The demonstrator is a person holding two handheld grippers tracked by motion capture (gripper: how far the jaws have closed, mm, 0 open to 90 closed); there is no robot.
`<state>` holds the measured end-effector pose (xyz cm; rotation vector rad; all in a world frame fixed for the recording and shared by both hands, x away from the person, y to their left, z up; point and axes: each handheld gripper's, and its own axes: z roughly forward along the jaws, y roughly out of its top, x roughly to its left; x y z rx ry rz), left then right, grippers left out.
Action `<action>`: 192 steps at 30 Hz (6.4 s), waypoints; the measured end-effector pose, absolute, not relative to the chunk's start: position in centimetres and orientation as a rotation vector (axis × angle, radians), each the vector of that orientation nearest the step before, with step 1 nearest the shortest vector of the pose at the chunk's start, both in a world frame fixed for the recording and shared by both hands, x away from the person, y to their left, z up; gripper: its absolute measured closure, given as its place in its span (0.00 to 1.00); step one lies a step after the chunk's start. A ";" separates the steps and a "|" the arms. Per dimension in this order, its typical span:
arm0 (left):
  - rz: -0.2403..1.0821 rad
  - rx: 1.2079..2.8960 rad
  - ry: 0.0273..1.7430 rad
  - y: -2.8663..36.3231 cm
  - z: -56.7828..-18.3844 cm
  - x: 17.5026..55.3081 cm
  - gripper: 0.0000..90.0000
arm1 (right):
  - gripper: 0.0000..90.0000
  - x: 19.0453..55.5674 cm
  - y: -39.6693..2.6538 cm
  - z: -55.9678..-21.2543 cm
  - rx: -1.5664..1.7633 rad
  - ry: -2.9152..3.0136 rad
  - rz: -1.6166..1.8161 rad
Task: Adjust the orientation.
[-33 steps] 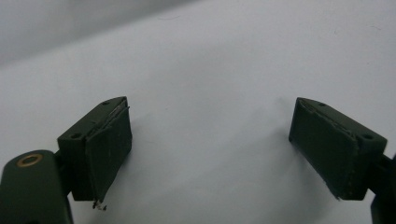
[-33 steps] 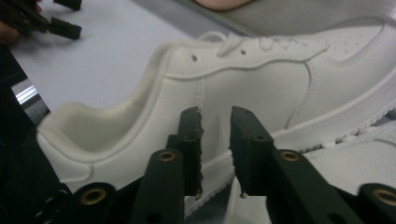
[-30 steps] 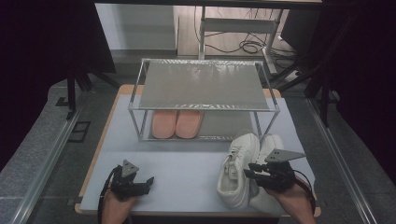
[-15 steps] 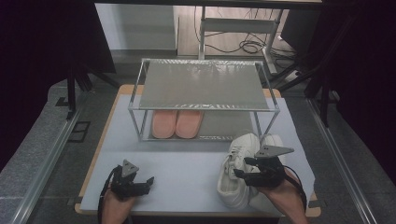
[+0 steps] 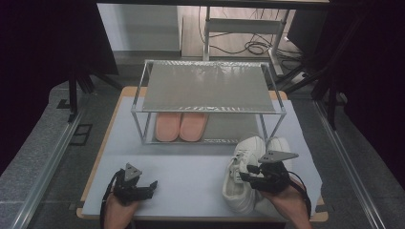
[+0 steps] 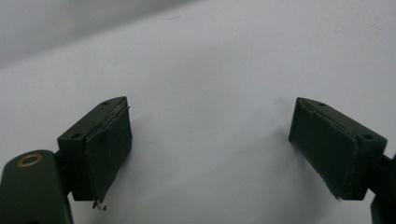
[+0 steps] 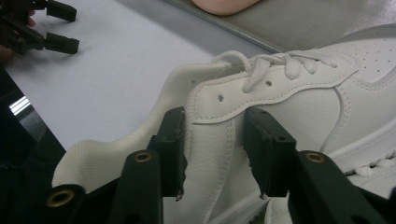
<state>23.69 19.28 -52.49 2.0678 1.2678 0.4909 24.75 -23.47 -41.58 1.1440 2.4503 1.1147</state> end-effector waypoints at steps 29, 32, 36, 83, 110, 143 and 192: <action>0.491 2.067 1.268 19.3 -52.5 23.7 0.15 | 0.80 24.7 -23.3 -41.1 1.192 2.426 1.120; 0.490 2.067 1.268 19.3 -52.5 23.7 0.15 | 0.79 24.7 -23.5 -41.2 1.197 2.424 1.114; 0.491 2.067 1.268 19.3 -52.5 23.7 0.15 | 0.73 24.8 -23.6 -41.3 1.195 2.418 1.117; 0.490 2.062 1.271 19.3 -52.5 23.7 0.15 | 0.87 26.0 -18.8 -42.2 1.109 2.525 1.189; 0.490 2.068 1.269 19.3 -52.5 23.7 0.15 | 0.60 25.4 -20.8 -43.5 1.147 2.733 0.834; 0.490 2.066 1.269 19.3 -52.5 23.7 0.15 | 0.93 27.3 -21.7 -43.0 1.378 2.837 1.164; 0.491 2.065 1.268 19.3 -52.5 23.7 0.15 | 0.93 30.3 -21.0 -34.5 1.353 2.628 1.862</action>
